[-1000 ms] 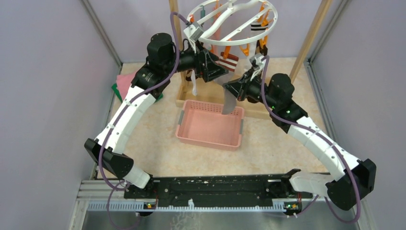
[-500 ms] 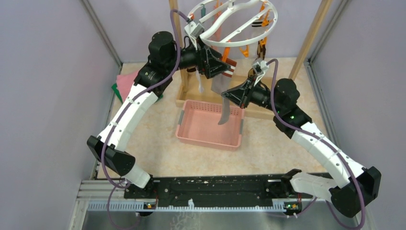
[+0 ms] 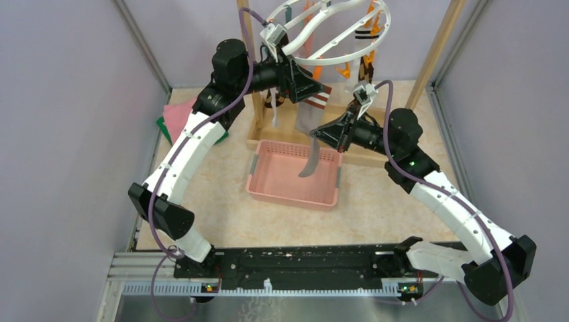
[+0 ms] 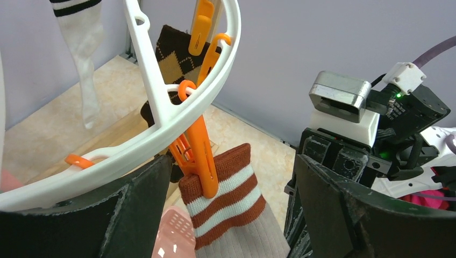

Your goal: Remove the socks clipped to the hanger

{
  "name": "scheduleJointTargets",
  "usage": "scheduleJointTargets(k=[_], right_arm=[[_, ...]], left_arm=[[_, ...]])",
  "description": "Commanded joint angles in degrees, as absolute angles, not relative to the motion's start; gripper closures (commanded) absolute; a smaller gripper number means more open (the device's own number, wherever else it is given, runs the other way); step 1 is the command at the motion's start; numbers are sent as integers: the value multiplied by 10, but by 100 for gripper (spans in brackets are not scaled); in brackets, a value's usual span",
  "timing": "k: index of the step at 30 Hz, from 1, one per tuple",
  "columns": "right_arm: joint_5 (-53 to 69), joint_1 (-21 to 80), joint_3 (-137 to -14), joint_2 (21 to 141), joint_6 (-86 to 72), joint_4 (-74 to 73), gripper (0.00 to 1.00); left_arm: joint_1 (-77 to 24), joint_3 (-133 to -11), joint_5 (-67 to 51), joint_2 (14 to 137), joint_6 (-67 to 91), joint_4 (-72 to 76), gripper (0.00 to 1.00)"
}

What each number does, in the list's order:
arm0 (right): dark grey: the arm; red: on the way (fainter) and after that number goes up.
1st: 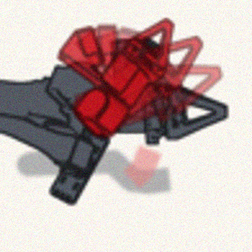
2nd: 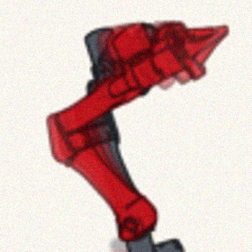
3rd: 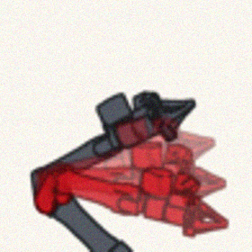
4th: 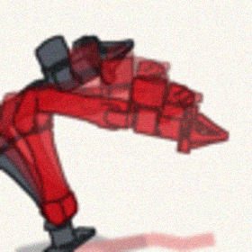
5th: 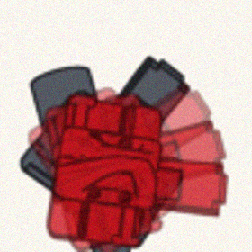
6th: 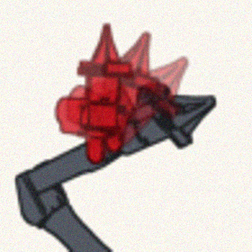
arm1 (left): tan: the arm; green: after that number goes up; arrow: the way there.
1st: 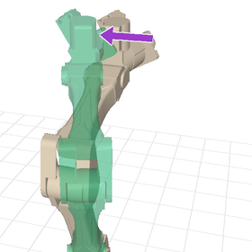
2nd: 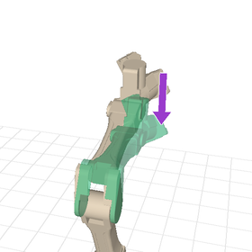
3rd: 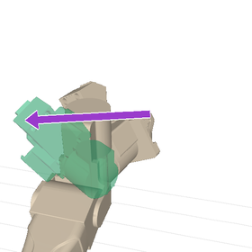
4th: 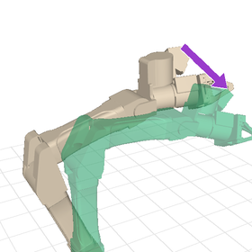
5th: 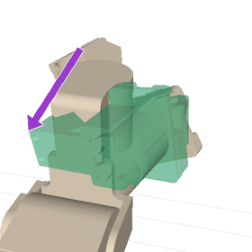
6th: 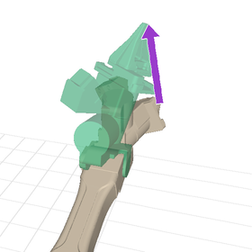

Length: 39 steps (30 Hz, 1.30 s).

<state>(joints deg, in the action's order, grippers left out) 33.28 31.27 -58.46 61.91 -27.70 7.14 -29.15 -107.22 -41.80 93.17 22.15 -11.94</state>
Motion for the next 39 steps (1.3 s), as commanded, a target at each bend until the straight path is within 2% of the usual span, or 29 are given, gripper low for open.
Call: scheduleJointTargets(k=[1,8,11,27,34,39], right_arm=[[359,310,-624,600,-281,69,100],[367,294,-624,589,-284,51,100],[373,285,-625,585,-288,52,100],[393,276,-643,614,-303,62,100],[393,275,-636,611,-314,67,100],[407,275,-638,609,-326,71,100]], left_arm=[[-285,-1083,-430,929,248,-81,8],[-271,-1081,-411,938,265,-85,8],[-266,-1060,-399,930,264,-90,5],[-265,-1062,-449,934,293,-55,4],[-264,-1074,-469,955,328,-12,20],[-262,-1061,-476,955,345,19,21]])
